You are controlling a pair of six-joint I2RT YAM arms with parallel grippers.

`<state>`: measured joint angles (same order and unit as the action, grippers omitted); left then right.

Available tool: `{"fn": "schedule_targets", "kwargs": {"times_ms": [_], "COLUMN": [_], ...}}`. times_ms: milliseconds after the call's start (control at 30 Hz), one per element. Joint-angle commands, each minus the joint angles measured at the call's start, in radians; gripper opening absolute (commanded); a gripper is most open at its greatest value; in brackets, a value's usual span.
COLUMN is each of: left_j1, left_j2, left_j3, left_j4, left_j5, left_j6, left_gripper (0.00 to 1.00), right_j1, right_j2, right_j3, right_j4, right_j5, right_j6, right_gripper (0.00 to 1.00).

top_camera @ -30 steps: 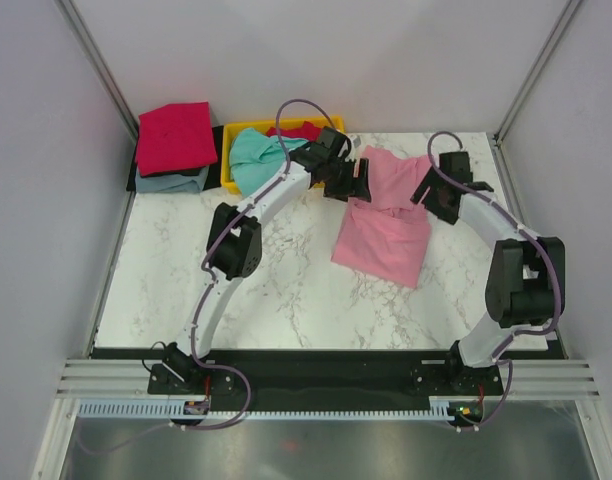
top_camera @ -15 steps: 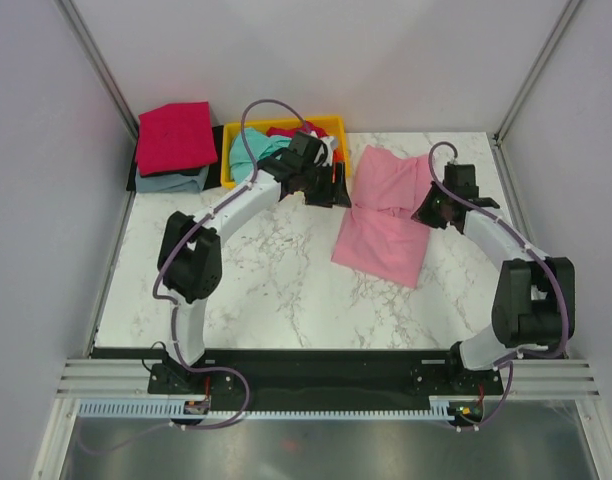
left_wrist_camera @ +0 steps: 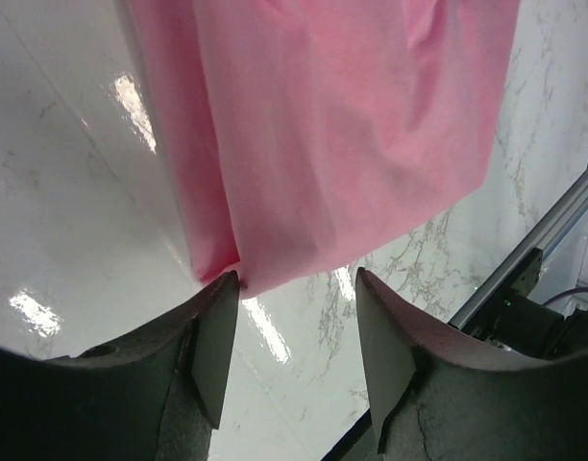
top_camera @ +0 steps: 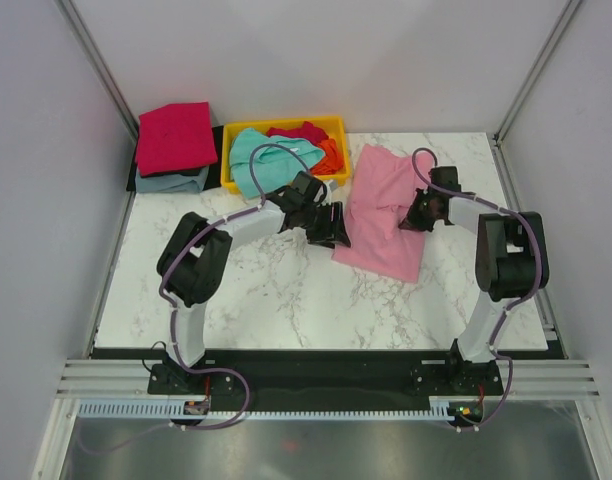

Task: Fold and stack the t-shirts
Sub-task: Fold the tshirt

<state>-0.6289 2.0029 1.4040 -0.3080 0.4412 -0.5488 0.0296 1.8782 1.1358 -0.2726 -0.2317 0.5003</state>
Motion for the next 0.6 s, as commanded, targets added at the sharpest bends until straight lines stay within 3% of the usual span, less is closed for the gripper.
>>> {"fn": "schedule_targets", "kwargs": {"times_ms": [0,233,300,467,567], "left_j1": [-0.002,-0.002,-0.002,-0.002,-0.005], "left_j2": [0.020,0.029,0.062,0.057,-0.053], "left_j3": [0.000,-0.120,-0.146,-0.191,-0.246], "left_j4": [0.067,0.023,0.020,0.006,0.030], "left_j5": [0.008,-0.110,-0.142,-0.173,-0.193], "left_j6": [-0.031,-0.026,-0.040,-0.059,-0.046], "left_gripper": [0.59,0.56,0.55,0.50,0.51], "right_j1": [-0.011,-0.019,-0.019,-0.019,-0.020], "right_j2": [0.071,0.159,0.164,0.098,0.000], "right_j3": [0.035,0.093,0.102,0.119,0.130], "right_j4": [0.041,0.027,0.015,-0.025,-0.046], "right_j5": [-0.011,-0.075,-0.092,-0.112,-0.100], "right_j6": [-0.043,-0.072,-0.078,-0.104,-0.111], "right_gripper": [0.08,0.16,0.24,0.66,0.79]}}
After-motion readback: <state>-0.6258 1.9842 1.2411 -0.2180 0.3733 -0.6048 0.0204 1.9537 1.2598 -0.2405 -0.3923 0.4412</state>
